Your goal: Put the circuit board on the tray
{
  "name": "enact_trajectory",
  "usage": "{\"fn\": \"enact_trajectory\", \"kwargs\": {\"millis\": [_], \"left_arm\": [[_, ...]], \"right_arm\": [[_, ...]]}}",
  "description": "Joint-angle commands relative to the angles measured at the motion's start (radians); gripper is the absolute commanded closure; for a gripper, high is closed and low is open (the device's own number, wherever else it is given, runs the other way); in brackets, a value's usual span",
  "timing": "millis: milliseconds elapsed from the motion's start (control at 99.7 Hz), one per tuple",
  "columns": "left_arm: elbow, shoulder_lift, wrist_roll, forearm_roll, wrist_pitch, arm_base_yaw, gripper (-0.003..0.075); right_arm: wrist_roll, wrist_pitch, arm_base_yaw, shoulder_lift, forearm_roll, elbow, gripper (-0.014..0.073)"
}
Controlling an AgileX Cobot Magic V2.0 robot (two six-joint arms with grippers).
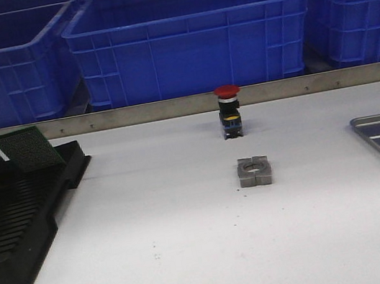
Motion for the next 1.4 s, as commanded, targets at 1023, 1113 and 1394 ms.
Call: {"fn": "enact_trajectory", "kwargs": {"millis": [1023,1113,1394], "left_arm": [[0.029,-0.051,-0.043,0.033,0.121,0.004,0.0737],[0.029,-0.051,-0.043,0.033,0.121,0.004,0.0737],[0.029,-0.051,-0.043,0.033,0.121,0.004,0.0737]], "right_arm": [[-0.01,-0.034,0.001,0.011,0.019,-0.024,0.0653],[-0.01,-0.034,0.001,0.011,0.019,-0.024,0.0653],[-0.01,-0.049,0.001,0.011,0.019,-0.024,0.0653]]}}
